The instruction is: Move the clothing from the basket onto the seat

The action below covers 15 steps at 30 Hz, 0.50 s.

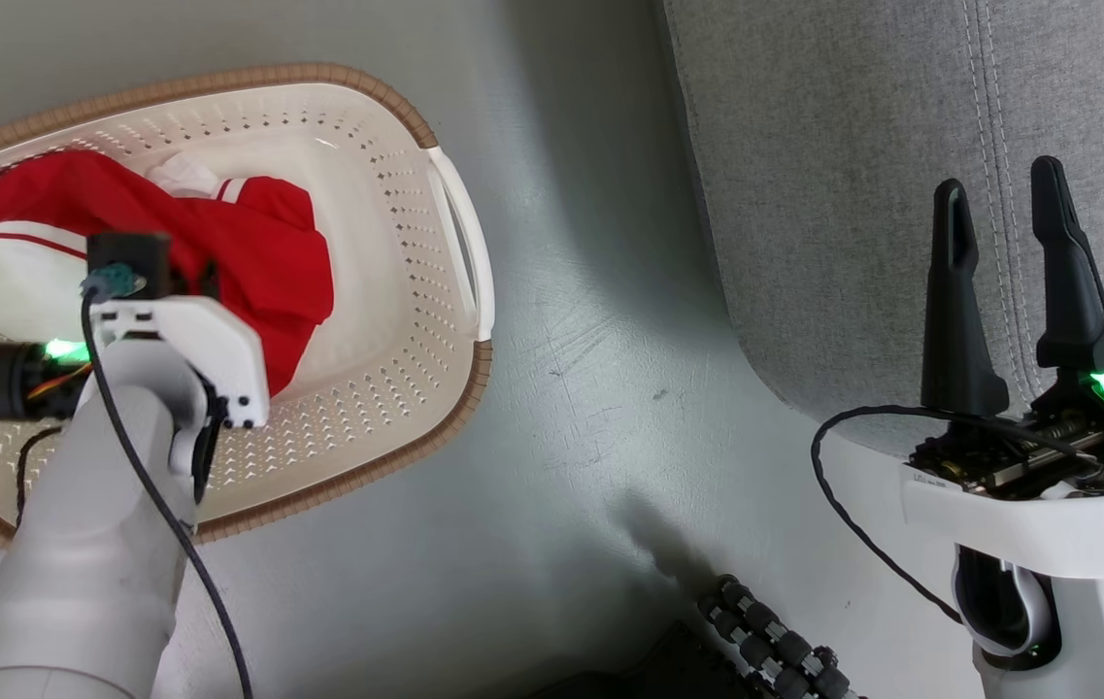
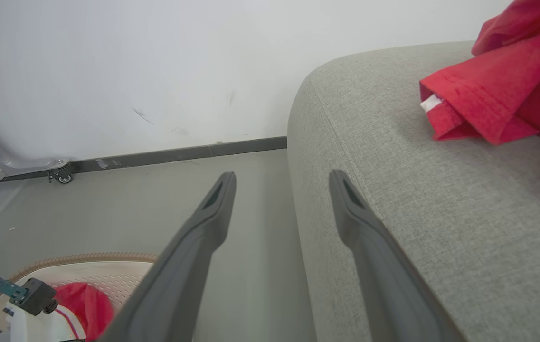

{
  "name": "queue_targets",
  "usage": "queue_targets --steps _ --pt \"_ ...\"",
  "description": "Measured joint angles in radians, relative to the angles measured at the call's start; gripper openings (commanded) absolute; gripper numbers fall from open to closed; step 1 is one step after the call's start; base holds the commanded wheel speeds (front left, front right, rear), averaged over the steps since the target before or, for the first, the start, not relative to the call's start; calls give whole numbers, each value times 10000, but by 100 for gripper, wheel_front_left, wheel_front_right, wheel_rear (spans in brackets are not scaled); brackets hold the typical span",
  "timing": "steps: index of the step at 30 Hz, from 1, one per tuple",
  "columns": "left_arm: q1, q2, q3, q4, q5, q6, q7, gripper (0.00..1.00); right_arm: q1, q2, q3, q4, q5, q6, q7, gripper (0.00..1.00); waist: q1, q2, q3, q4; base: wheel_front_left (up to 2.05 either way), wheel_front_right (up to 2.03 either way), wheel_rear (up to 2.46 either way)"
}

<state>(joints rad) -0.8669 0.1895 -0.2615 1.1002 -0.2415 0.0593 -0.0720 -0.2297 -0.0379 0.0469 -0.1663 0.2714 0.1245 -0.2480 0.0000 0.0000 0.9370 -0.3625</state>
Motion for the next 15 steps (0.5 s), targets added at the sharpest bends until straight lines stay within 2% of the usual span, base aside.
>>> queue_targets --steps 1,2,15 --pt "-39 -29 -17 -17 0 -63 -69 2 0 0 6 0 2 0 0 100 0 0 3 1 0 0 0" --pt "-66 -36 -13 -19 -2 -81 -130 0 0 0 8 4 2 0 0 100 0 0 6 0 0 0 0" --pt "-101 219 174 182 -36 -153 -823 0 -432 0 270 100 192 0 -15 100 0 0 -42 -45 0 0 0"
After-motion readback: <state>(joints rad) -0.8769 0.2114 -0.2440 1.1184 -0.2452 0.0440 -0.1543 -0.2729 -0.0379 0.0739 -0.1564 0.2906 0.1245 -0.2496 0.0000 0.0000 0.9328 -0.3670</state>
